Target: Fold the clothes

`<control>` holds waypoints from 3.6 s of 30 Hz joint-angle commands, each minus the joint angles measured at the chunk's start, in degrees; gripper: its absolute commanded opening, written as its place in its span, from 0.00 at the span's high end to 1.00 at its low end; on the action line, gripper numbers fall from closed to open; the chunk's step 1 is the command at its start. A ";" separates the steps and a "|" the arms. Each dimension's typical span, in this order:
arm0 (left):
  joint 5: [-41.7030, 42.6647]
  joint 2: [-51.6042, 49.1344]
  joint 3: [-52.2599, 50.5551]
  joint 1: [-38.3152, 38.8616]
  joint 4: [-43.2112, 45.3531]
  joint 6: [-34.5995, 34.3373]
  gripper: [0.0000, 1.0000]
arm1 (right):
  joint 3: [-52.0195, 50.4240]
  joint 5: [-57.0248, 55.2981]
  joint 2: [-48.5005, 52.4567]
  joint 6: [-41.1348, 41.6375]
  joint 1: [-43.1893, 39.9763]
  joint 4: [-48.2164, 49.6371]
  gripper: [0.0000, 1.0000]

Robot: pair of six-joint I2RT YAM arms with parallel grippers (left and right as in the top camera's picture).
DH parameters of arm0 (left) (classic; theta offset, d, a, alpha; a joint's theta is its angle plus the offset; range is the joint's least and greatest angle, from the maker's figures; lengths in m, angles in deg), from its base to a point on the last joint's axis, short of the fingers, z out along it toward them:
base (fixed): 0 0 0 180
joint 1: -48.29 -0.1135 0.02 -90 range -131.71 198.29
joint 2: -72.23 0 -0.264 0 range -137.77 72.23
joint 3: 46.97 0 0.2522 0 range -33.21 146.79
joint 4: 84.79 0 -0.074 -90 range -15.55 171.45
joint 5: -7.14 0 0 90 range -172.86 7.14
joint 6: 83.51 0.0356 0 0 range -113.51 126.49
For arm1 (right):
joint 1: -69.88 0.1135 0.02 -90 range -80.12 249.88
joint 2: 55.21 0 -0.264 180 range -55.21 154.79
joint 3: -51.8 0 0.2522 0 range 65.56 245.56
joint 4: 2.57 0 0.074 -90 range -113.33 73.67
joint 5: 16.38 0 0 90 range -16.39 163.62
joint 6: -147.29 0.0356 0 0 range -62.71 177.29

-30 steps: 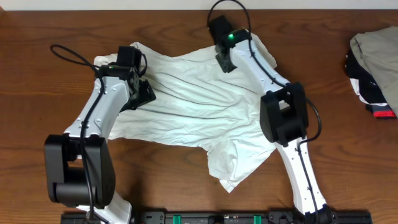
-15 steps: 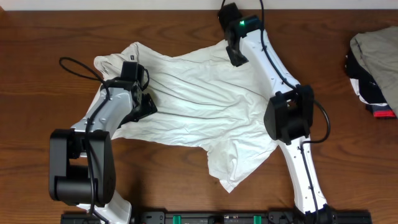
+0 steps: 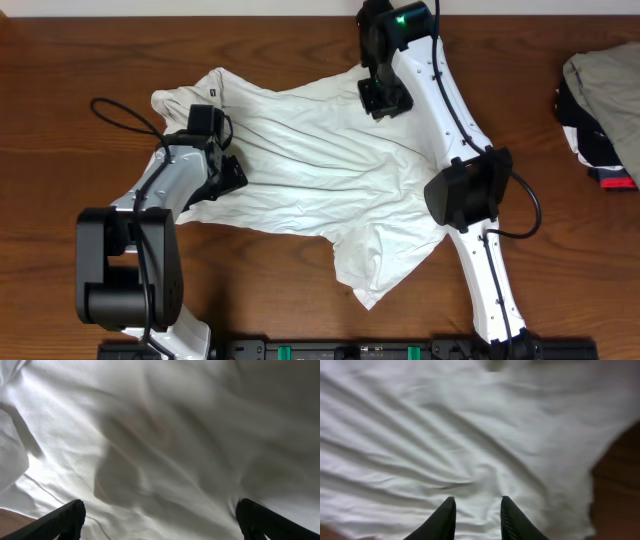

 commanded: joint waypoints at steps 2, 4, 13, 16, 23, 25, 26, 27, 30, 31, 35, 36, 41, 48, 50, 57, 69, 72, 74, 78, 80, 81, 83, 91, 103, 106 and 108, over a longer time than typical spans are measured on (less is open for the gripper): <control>0.92 -0.15 0.04 -0.28 -0.09 1.62 0.02 | 0.04 6.62 0.37 -1.31 1.40 -0.11 0.74; 0.90 1.07 0.04 -0.28 -0.85 1.90 0.02 | 0.04 6.62 0.37 -1.29 2.12 -0.11 0.74; 0.90 10.21 0.04 -0.24 -3.10 5.49 0.30 | -2.82 6.14 -2.51 -0.57 5.44 -0.13 0.66; 0.92 11.28 0.04 -0.24 -4.39 5.44 0.61 | -7.26 3.93 -6.80 0.07 6.25 -0.13 0.65; 1.03 11.50 0.04 -0.24 -4.87 4.31 0.94 | -24.17 -1.01 -19.56 1.90 7.61 0.09 0.42; 1.99 11.47 0.02 -0.24 -4.07 3.93 0.94 | -29.51 -2.45 -20.55 1.92 7.67 1.75 0.37; 2.95 11.47 0.02 -0.24 -3.76 3.93 0.94 | -31.76 -2.38 -20.52 1.95 7.67 3.08 0.37; 3.87 11.47 0.02 -0.24 -3.50 3.93 0.94 | -34.10 -2.14 -20.52 1.97 7.58 4.98 0.39; 4.98 11.45 -0.02 -0.24 -2.97 3.93 0.94 | -41.51 0.20 -20.52 2.36 7.54 12.90 0.60; 4.98 11.45 -0.02 -0.24 -2.93 3.96 0.94 | -43.85 1.77 -20.52 2.38 7.48 15.61 0.75; 5.01 11.41 -0.02 -0.28 -2.97 3.96 0.94 | -49.00 3.80 -20.52 5.44 7.23 21.68 0.99; 5.01 11.37 -0.02 -0.28 -2.99 3.96 0.94 | -49.64 3.80 -20.52 5.68 7.17 22.51 0.99; 4.96 10.62 -0.17 -0.28 -2.01 3.96 0.94 | -52.33 3.80 -20.52 7.10 7.02 26.23 0.99; 4.96 7.08 -0.20 -0.28 -0.59 3.96 0.94 | -56.98 3.80 -20.52 7.98 6.91 31.76 0.99; 4.96 5.73 -0.20 -0.28 -0.11 3.96 0.94 | -58.86 3.80 -20.52 8.11 6.91 33.20 0.99; 4.87 2.78 -0.20 -0.42 0.24 3.98 0.94 | -61.66 3.78 -20.52 8.39 6.78 33.48 0.99; 3.48 -1.36 -0.24 -3.91 1.92 3.98 0.94 | -61.66 3.76 -20.52 11.61 5.22 27.96 0.99; 3.72 -3.41 -0.24 -4.55 3.08 3.98 0.94 | -61.66 3.80 -20.52 12.72 4.15 27.82 0.99; 3.93 -4.26 -0.24 -4.63 3.52 3.98 0.94 | -61.66 3.78 -20.52 12.68 3.56 27.82 0.99; 3.91 -4.76 -0.24 -4.63 3.76 3.98 0.94 | -61.68 3.78 -20.52 12.66 3.02 27.82 0.99; 3.93 -4.76 -0.24 -4.63 3.72 3.98 0.94 | -62.01 3.78 -20.52 12.68 2.99 28.00 0.99; 3.93 -4.76 -0.24 -4.63 3.56 3.96 0.94 | -62.27 3.78 -20.52 12.66 2.99 28.09 0.99; 3.93 -4.76 -0.24 -4.63 2.84 3.96 0.94 | -63.06 3.78 -20.52 12.68 2.86 28.55 0.99; 4.02 -4.76 -0.24 -4.63 -3.89 2.58 0.94 | -68.89 4.07 -20.52 13.53 -1.49 34.47 0.99; 5.62 -4.76 -0.24 -4.63 -9.51 2.43 0.94 | -70.31 5.07 -20.52 12.63 -14.88 35.91 0.99; 5.64 -4.76 -0.26 -4.61 -10.54 2.43 0.94 | -70.31 5.05 -20.52 12.31 -17.38 35.10 0.98; 5.64 -4.76 -0.24 -4.63 -11.39 2.43 0.94 | -70.31 5.05 -20.52 11.61 -18.53 34.05 0.99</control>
